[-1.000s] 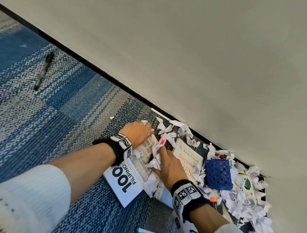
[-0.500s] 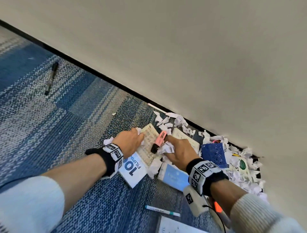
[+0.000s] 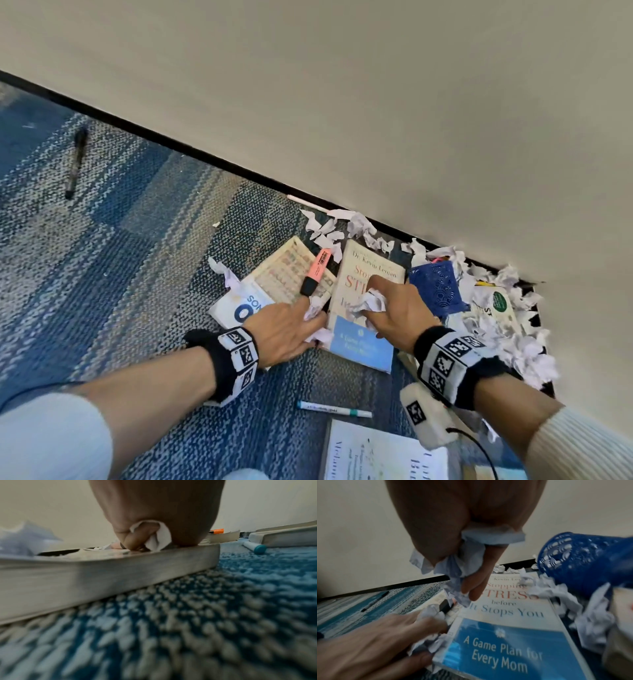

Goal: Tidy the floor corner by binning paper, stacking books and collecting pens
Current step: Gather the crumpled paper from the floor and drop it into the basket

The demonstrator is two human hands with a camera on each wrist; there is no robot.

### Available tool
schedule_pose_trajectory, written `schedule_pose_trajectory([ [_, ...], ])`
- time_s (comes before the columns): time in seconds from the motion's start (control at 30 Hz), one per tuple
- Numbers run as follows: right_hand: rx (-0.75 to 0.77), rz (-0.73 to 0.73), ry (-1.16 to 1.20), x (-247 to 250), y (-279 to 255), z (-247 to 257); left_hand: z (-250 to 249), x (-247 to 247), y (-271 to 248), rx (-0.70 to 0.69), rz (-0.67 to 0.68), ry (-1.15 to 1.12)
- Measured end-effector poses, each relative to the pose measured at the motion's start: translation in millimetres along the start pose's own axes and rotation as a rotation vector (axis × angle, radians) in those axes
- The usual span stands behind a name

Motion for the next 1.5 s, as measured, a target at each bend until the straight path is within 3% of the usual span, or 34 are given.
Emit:
schedule_pose_trajectory([
  [0.17, -0.164, -0.053, 0.232, -15.0, 0.8, -14.4, 1.4, 5.5, 3.5, 0.046, 0.04, -0.123],
  [0.33, -0.308, -0.154, 0.457, -31.8, 9.8, -4.7, 56.9, 43.0, -27.1, 0.363, -0.201, -0.11],
  [0.5, -0.318, -0.194, 0.395, -42.3, 23.0, 29.6, 137.9, 40.0, -68.0, 0.559, -0.171, -0.036],
  [0.6, -0.313, -0.202, 0.479, -47.6, 23.9, 49.3, 146.8, 33.1, -67.7, 0.475, -0.195, -0.058],
  [0.7, -0.317, -0.203, 0.434, -47.6, 16.2, 56.3, 123.0, 13.5, -54.4, 0.327, -0.066, -0.069],
  [0.8, -0.343, -0.203, 0.362, -41.9, 8.8, 54.6, 118.2, -1.2, -43.7, 0.291, -0.014, -0.106],
  [0.9, -0.375, -0.202, 0.349, -40.5, 6.5, 52.3, 130.1, -0.8, -45.0, 0.334, -0.075, -0.205],
  [1.07, -0.381, -0.178, 0.328, -47.0, 11.0, 65.5, 165.2, 18.4, -51.6, 0.539, -0.349, -0.332],
  [1.2, -0.331, -0.175, 0.297, -52.5, 19.5, 79.3, 173.7, 11.5, -57.4, 0.57, -0.246, -0.08],
  [1.33, -0.274, -0.193, 0.267, -51.2, 24.8, 86.5, 176.0, 13.5, -51.6, 0.542, -0.159, -0.083],
  [1.4, -0.268, -0.18, 0.281, -54.3, 26.4, 88.9, 184.5, 19.7, -51.9, 0.58, -0.198, -0.201],
  [1.5, -0.259, -0.157, 0.281, -60.4, 26.6, 89.7, 201.1, 27.5, -53.6, 0.631, -0.385, -0.473],
])
Point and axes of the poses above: each hand's wrist, its own y-axis towards the middle knuckle, its own x-axis out of the back of the hand, z = x × y, the point moved 5 cm from there along y, towards the middle knuckle, and after that the axes turned 4 degrees about -y, right-handed, at the moved point
